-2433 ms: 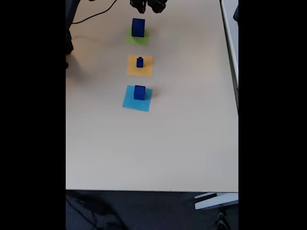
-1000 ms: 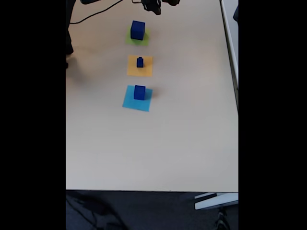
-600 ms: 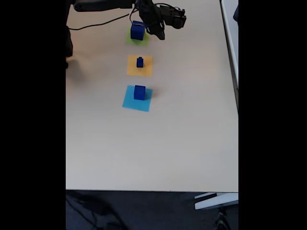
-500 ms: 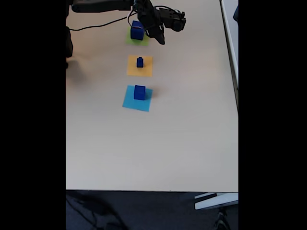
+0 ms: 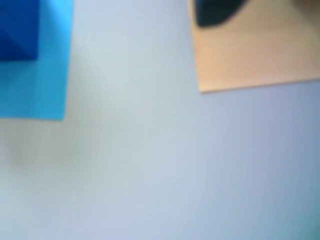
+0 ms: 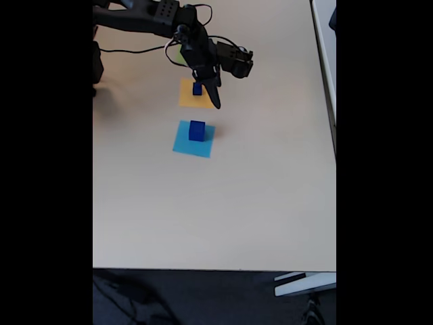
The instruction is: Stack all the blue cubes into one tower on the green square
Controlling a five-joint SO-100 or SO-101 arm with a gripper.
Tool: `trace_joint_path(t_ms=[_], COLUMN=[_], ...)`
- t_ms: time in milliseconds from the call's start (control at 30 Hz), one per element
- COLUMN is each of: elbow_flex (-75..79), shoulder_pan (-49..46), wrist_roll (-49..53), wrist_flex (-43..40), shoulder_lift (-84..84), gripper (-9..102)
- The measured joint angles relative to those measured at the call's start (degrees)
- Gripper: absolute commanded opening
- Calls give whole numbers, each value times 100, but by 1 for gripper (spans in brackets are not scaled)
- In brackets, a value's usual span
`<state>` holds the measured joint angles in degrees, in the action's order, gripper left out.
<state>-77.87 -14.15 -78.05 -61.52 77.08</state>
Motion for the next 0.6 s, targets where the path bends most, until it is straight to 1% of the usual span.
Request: trace_joint_path(t_ms=[133, 200, 333, 600], elbow_flex=[-422, -659, -1099, -1099], shoulder_pan=[-176, -281, -431, -932], wrist_roll=[53, 62, 149, 642], wrist_flex=[18, 44, 246, 325], shoulder_lift=[0, 0, 0, 0], gripper=[33, 36, 36, 36])
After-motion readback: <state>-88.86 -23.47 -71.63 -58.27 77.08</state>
